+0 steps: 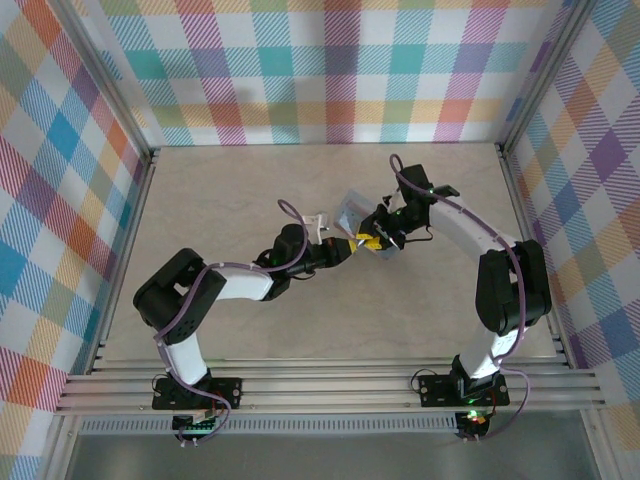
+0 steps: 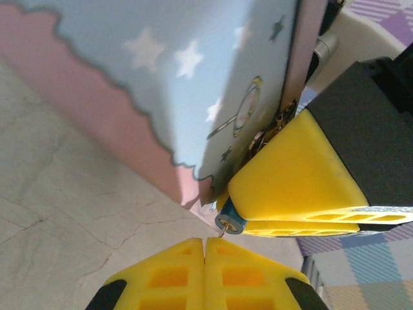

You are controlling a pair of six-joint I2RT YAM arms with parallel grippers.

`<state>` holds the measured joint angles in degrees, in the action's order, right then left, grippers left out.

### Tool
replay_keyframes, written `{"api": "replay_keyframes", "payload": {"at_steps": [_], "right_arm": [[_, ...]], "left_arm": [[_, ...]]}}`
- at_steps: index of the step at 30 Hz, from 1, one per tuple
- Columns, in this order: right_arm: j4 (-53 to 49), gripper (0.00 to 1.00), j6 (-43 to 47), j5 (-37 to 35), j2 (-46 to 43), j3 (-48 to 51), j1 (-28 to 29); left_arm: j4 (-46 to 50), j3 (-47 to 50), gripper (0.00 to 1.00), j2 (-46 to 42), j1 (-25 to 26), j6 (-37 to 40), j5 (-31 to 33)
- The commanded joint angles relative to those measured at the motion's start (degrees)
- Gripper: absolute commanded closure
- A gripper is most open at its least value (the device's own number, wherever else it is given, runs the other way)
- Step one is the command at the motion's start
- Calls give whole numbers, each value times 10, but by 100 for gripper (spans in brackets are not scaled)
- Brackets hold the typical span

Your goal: Unlock a padlock with a key

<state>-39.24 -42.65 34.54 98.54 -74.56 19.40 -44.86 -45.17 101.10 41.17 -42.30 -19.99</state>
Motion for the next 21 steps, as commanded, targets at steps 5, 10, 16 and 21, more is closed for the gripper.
{"api": "replay_keyframes", "payload": {"at_steps": [5, 10, 16, 21], "right_arm": [[-65, 100, 14, 129, 7, -5, 41], [-49, 100, 1, 134, 2, 5, 40], [-29, 100, -9, 121, -6, 9, 39], [-25, 100, -10, 101, -4, 10, 38]], "left_arm": [[-59, -76, 100, -30, 13, 20, -6], [-158, -76, 100, 18, -12, -94, -39], [-101, -76, 100, 9, -14, -69, -56], [-67, -43, 85, -21, -26, -49, -70]]}}
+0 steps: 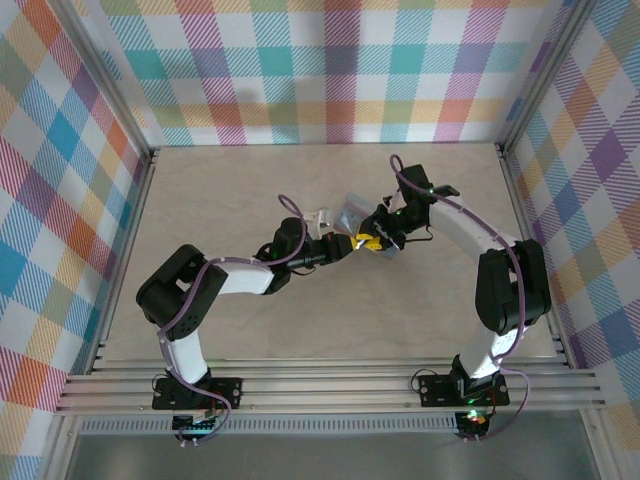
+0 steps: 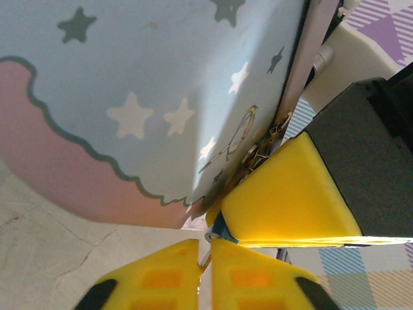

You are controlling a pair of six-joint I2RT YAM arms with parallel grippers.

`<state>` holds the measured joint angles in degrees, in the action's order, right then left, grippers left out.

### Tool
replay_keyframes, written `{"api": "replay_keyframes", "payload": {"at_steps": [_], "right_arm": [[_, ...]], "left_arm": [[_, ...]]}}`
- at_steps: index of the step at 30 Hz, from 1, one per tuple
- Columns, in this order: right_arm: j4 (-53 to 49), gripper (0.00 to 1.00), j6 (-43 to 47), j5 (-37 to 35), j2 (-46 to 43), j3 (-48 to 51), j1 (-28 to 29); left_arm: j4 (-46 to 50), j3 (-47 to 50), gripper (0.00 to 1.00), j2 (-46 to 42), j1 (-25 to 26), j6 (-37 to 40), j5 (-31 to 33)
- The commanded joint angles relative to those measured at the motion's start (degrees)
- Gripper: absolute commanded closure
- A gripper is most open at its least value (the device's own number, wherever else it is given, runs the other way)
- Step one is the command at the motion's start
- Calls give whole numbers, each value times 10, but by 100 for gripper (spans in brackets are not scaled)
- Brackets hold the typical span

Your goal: Unlock a padlock with a key

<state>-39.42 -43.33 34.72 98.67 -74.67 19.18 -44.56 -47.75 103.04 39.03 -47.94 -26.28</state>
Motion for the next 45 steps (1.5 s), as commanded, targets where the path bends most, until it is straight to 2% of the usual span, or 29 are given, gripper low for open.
{"api": "replay_keyframes", "payload": {"at_steps": [1, 9, 14, 19, 33, 45], "right_arm": [[-21, 100, -6, 98, -5, 11, 40], [-7, 100, -21, 88, -5, 12, 36], [-6, 100, -24, 83, -2, 8, 36], [-3, 100, -29, 81, -1, 7, 36], [-11, 100, -28, 64, 0, -2, 36], [-18, 100, -29, 61, 0, -7, 37]], "left_arm": [[-62, -8, 83, -48, -8, 11, -12], [7, 28, 72, -104, -25, 46, -32], [-4, 53, 67, -125, -38, 41, -49], [-38, 62, 70, -120, -41, 33, -78], [13, 113, 67, -153, -42, 64, -56], [4, 87, 71, -112, -38, 61, -75]]}}
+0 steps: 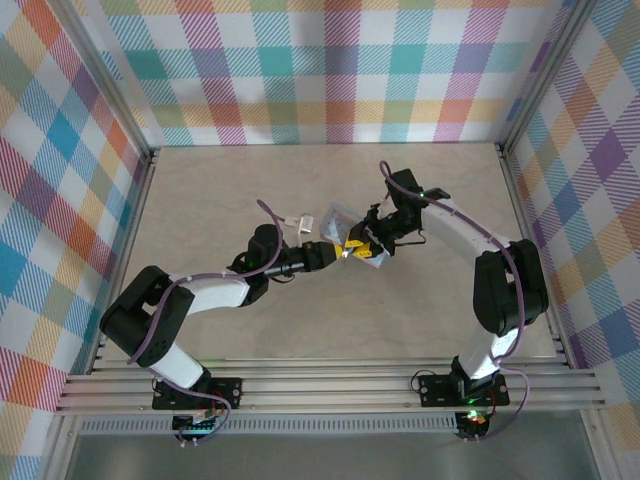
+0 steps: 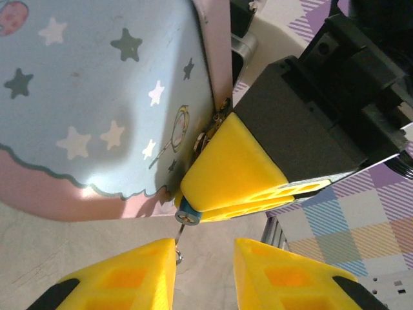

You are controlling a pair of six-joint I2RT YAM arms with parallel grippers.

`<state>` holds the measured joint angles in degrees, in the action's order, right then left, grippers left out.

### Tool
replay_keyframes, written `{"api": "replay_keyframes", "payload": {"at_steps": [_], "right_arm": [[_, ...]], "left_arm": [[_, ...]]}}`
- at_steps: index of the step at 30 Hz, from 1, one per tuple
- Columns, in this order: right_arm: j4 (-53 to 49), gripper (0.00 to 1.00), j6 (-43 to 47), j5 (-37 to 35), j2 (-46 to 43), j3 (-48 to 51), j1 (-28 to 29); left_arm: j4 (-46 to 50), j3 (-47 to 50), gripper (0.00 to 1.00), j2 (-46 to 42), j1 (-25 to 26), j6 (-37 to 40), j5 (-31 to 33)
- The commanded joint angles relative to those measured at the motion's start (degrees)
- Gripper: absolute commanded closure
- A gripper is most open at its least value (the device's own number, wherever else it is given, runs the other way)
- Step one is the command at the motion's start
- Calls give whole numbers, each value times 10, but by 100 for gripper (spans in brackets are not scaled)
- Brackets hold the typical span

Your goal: Unlock a padlock with a key

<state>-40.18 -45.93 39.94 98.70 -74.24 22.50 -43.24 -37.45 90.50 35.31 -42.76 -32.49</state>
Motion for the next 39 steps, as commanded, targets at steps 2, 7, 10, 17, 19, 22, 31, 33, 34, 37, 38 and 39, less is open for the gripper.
{"api": "replay_keyframes", "payload": {"at_steps": [2, 7, 10, 17, 19, 22, 31, 33, 34, 37, 38, 39], "right_arm": [[-9, 100, -5, 8, -1, -13, 4], [-9, 100, -8, 5, 0, -14, 4], [-8, 100, -10, 6, 1, -15, 6], [-4, 100, -14, 7, 6, -20, 8], [-4, 100, -15, 7, 6, -21, 8], [-3, 100, -16, 7, 5, -20, 8], [49, 77, -39, -13, -7, 27, 21], [73, 73, -47, -21, -9, 50, 29], [87, 71, -53, -23, -10, 63, 33], [119, 72, -63, -34, -12, 97, 46], [125, 73, -64, -39, -12, 104, 50], [132, 74, -65, -44, -11, 111, 54]], "left_arm": [[-9, -17, 71, 20, 2, 11, -9], [-14, -19, 70, 32, 7, 12, -4], [-33, -24, 70, 41, 9, 4, -6], [-41, -45, 75, 62, 20, -1, -16], [-44, -48, 81, 67, 23, -4, -18], [-45, -50, 98, 71, 24, -5, -21], [-70, -22, 100, 78, 25, -13, 5], [-93, -13, 100, 90, 26, -22, 8], [-106, -7, 100, 97, 28, -26, 12], [-136, 8, 100, 111, 32, -28, 30], [-145, 14, 100, 115, 34, -27, 35], [-153, 18, 100, 120, 37, -26, 40]]}}
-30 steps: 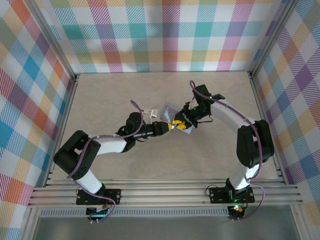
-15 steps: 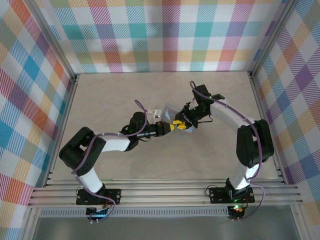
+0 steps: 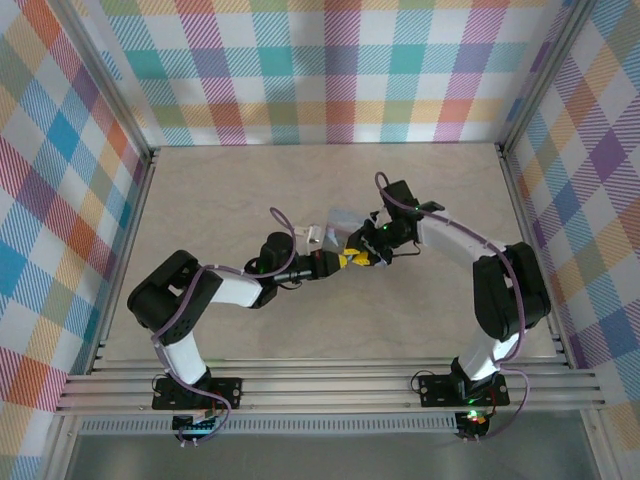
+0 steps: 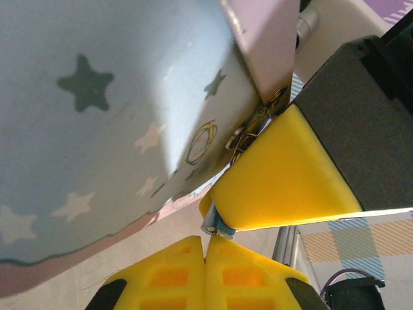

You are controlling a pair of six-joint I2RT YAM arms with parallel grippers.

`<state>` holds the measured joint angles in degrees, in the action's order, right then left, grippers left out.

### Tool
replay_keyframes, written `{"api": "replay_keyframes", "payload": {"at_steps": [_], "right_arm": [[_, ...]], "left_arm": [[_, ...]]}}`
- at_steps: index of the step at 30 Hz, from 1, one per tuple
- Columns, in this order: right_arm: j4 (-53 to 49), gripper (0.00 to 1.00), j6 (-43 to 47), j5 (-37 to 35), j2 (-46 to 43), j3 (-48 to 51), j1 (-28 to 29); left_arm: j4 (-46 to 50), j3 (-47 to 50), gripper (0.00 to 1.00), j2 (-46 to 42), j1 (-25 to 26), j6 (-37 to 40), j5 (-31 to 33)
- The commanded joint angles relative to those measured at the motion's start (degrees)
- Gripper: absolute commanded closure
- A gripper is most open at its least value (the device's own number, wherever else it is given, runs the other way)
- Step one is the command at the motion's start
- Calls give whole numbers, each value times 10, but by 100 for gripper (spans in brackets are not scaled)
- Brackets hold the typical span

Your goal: Unlock a padlock with a key

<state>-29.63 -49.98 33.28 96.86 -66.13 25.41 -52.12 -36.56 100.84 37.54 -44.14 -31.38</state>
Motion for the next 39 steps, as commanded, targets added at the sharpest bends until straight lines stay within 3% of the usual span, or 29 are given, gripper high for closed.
{"api": "replay_keyframes", "payload": {"at_steps": [1, 10, 15, 27, 39], "right_arm": [[33, 74, -24, 19, 9, 36, 28], [78, 57, -27, -37, 7, 80, 42], [110, 54, -35, -60, -2, 100, 45], [185, 43, -87, -180, -106, 181, 51], [242, 42, -132, -214, -62, 172, 87]], "left_arm": [[-72, 13, 100, 22, 15, -11, 31], [-172, 37, 100, 89, 26, -25, 56], [-203, 48, 100, 111, 29, -30, 70], [-176, 48, 100, 105, 29, -26, 73], [-104, 32, 100, 64, 33, 1, 59]]}}
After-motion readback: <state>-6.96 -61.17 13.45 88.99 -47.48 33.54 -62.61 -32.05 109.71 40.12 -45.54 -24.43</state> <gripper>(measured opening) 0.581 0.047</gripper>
